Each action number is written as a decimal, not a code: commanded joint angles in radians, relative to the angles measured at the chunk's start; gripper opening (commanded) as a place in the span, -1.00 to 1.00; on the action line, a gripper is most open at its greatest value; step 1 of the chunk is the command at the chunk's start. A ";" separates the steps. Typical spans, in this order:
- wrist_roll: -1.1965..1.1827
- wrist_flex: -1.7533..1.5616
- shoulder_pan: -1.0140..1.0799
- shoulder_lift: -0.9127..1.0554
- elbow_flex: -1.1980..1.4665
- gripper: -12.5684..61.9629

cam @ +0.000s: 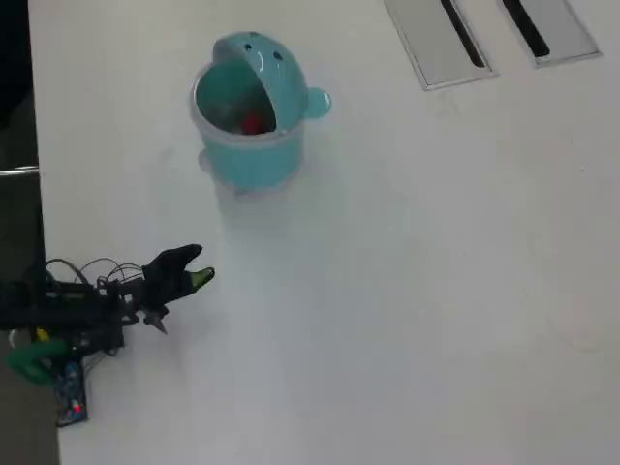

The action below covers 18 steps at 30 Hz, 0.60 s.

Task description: Grasp RGB lego blocks and put them in the bin one by one.

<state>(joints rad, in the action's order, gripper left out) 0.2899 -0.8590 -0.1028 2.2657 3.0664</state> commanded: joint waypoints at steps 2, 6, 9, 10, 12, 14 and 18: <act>-0.008 -0.227 -0.006 0.025 0.034 0.22; -0.008 -0.227 -0.009 0.049 0.077 0.22; -0.009 -0.227 -0.015 0.054 0.101 0.22; -0.009 -0.225 -0.015 0.055 0.104 0.22; -0.009 -0.210 -0.009 0.054 0.104 0.22; -0.011 -0.160 -0.002 0.054 0.104 0.23; -0.015 0.020 0.002 0.054 0.104 0.27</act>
<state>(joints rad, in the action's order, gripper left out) 0.2853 -0.8575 -0.1012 2.2856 3.0956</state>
